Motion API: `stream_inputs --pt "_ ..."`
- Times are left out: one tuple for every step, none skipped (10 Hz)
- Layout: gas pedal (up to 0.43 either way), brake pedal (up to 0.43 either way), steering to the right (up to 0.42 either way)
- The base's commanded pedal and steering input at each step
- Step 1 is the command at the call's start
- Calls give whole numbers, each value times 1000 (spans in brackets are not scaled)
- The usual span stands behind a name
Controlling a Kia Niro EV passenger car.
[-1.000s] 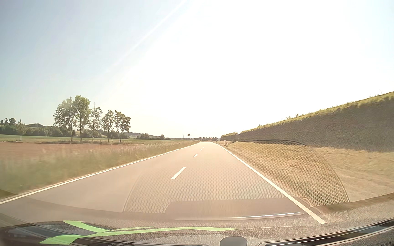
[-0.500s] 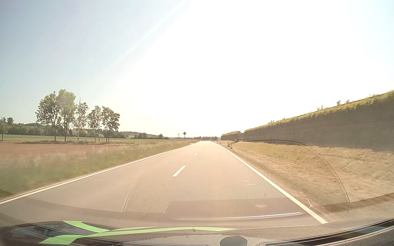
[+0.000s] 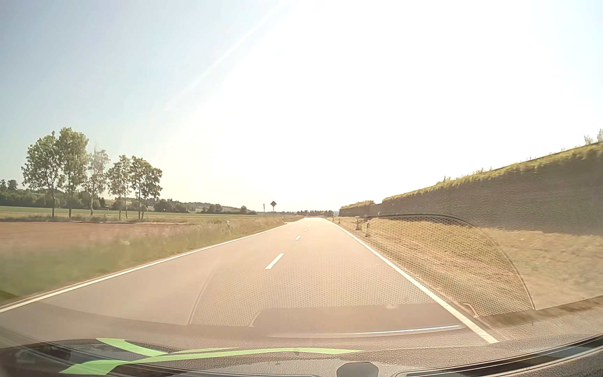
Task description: Follow the waypoints while adhering to traffic rules and regulations
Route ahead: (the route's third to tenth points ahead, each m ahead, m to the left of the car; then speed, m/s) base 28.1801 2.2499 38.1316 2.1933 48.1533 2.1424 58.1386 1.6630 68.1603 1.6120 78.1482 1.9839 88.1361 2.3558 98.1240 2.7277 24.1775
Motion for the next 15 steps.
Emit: stream_inputs --pt "280 0 -3" --pt "260 0 -3" --pt "260 0 -3" --pt "260 0 -3" --pt "280 0 -3" --pt "287 0 -3" --pt "311 0 -3" --pt "311 0 -3" --pt "311 0 -3" --pt "287 0 -3" --pt "248 0 -4" --pt "248 0 -4" --pt "268 0 -4" --pt "280 0 -4" --pt "287 0 -4"
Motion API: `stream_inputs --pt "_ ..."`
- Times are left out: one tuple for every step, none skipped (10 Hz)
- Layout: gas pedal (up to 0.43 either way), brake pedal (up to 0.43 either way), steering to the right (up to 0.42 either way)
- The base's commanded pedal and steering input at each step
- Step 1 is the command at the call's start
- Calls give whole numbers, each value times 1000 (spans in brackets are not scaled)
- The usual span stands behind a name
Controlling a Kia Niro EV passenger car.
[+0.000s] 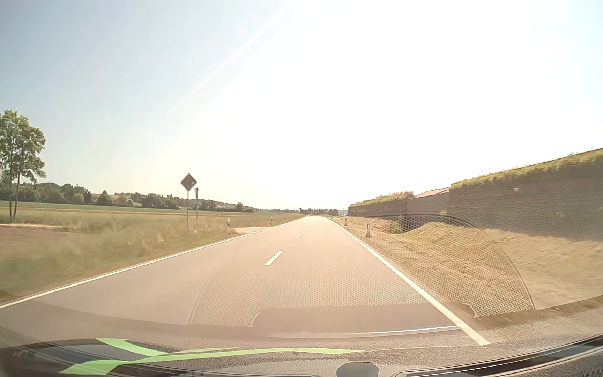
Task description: Follow the waypoints while adhering to traffic rules and regulations
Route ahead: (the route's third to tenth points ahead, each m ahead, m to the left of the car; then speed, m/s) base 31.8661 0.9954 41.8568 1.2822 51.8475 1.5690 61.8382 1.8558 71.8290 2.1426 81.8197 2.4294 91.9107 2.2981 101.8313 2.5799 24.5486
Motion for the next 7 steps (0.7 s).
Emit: stream_inputs --pt "299 0 -4" --pt "299 0 -3" --pt "287 0 -1" --pt "260 0 -1" --pt "260 0 -1" --pt "268 0 -2" --pt "280 0 -1"
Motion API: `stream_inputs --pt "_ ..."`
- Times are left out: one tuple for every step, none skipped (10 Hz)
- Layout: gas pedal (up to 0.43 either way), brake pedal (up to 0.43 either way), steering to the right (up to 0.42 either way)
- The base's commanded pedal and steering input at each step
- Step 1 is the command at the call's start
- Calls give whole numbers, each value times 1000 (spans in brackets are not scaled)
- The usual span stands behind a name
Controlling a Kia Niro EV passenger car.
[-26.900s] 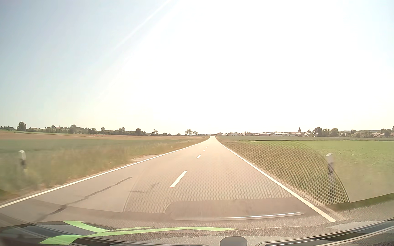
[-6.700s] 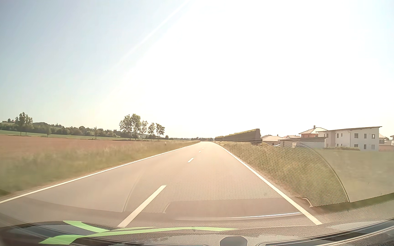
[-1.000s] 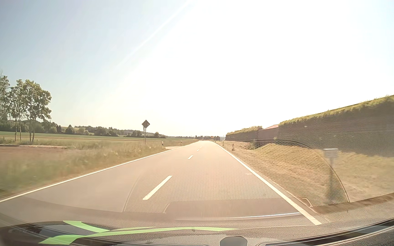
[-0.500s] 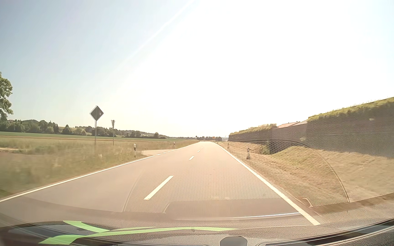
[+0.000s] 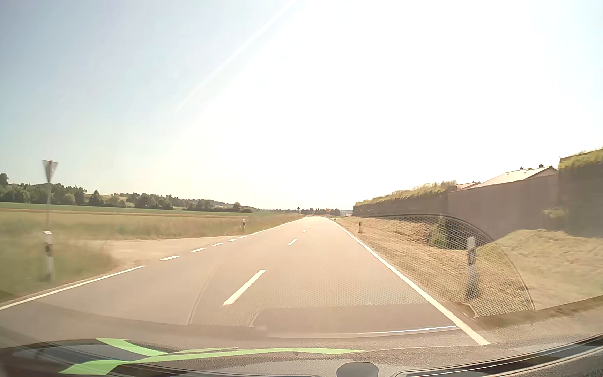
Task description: Follow the waypoints while adhering to traffic rules and regulations
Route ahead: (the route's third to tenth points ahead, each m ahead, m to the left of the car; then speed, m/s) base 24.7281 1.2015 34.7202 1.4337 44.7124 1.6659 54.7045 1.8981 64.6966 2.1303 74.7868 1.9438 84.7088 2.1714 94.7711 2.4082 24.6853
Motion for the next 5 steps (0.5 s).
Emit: stream_inputs --pt "287 0 -1" --pt "299 0 -2" --pt "319 0 -2" --pt "319 0 -2" --pt "331 0 -2"
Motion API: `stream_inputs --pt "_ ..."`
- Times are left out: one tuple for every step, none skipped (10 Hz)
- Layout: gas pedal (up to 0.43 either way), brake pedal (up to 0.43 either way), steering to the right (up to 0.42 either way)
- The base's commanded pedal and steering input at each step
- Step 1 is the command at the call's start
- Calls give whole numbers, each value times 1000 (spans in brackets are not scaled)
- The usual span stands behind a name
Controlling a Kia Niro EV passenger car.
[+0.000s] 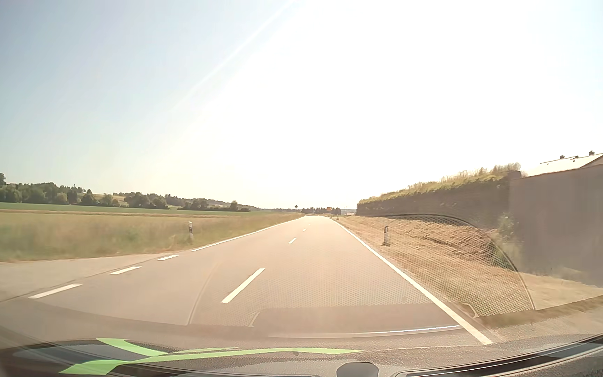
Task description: Follow the waypoints while adhering to traffic rules and regulations
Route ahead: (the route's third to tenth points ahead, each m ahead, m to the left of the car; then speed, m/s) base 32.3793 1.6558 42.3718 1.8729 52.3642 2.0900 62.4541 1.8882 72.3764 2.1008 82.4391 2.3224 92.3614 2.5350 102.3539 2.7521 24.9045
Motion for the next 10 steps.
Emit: stream_inputs --pt "331 0 -2" --pt "331 0 -2" --pt "311 0 -2" --pt "268 0 -2" --pt "248 0 -2" --pt "248 0 -2" --pt "248 0 -2" --pt "248 0 -2" --pt "248 0 -2" --pt "248 0 -3"
